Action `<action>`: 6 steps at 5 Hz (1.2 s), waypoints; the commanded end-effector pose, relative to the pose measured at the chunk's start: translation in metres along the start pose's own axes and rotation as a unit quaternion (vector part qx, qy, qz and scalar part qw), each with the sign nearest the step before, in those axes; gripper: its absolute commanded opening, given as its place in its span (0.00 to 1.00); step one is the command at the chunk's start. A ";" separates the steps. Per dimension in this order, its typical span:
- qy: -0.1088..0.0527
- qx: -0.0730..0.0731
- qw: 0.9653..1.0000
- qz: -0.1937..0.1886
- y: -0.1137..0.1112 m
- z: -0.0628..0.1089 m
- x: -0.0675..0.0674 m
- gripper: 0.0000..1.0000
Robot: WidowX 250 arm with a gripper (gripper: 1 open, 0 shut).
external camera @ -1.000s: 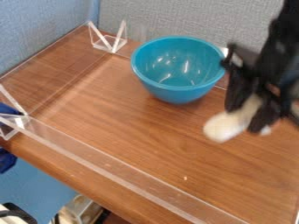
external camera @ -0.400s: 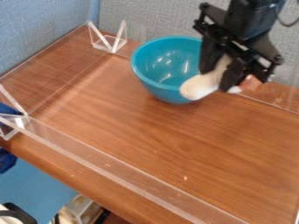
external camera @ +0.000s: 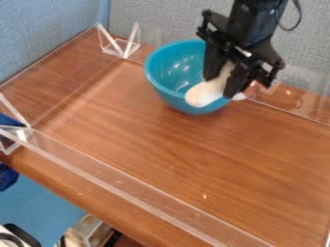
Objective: Put the mushroom in the blue bowl
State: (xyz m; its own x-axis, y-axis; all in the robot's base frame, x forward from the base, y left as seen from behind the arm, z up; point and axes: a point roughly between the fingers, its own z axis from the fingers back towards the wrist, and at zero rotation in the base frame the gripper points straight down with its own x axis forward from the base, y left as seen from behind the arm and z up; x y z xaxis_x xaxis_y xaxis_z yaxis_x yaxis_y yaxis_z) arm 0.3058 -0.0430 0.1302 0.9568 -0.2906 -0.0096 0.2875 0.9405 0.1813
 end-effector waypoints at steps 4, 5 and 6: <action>-0.026 0.019 0.999 0.033 0.056 -0.002 0.025 0.00; -0.024 0.024 0.999 0.030 0.060 -0.004 0.033 0.00; -0.019 0.031 0.999 0.027 0.065 -0.009 0.043 0.00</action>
State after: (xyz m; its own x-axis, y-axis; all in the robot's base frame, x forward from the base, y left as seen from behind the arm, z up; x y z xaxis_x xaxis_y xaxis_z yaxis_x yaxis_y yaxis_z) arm 0.3597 0.0013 0.1137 0.9655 -0.2595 -0.0199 0.2572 0.9394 0.2267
